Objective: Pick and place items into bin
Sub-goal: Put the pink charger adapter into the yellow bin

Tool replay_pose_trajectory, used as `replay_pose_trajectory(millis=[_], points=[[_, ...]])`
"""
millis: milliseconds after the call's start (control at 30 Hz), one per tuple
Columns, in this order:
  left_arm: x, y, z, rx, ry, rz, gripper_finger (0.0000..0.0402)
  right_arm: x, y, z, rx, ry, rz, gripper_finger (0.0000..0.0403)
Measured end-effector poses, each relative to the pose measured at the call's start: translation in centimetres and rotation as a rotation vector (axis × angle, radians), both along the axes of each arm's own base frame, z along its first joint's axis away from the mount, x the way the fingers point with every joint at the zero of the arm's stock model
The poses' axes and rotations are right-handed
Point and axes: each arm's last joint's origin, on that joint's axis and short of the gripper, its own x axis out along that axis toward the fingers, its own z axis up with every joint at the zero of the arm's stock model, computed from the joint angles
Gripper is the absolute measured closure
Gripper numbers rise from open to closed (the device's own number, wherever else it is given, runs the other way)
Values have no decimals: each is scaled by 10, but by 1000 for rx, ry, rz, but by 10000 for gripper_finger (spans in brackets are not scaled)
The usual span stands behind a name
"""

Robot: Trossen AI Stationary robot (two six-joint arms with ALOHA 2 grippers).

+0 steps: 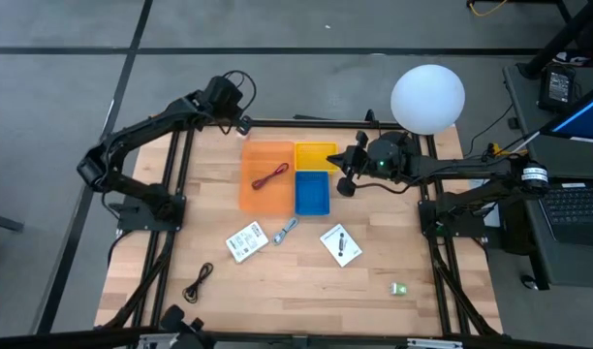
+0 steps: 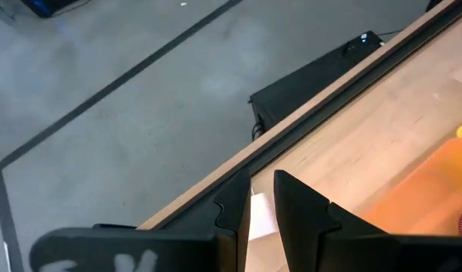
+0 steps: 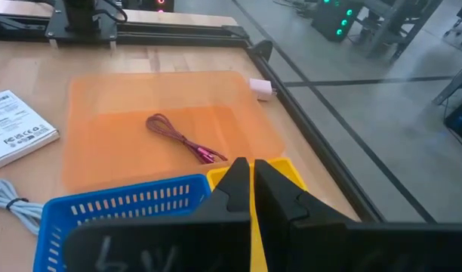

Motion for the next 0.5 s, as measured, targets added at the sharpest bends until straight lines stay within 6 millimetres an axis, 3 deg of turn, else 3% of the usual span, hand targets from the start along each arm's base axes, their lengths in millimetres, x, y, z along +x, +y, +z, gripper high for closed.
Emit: replay_pose_trajectory(millis=[200,500], points=[[1,4,1,74,59,-4,347,0,0,0,4,-1,-1,398],[-2,1,-2,29,71,25,336,-1,0,-3,61,12,-21,398]])
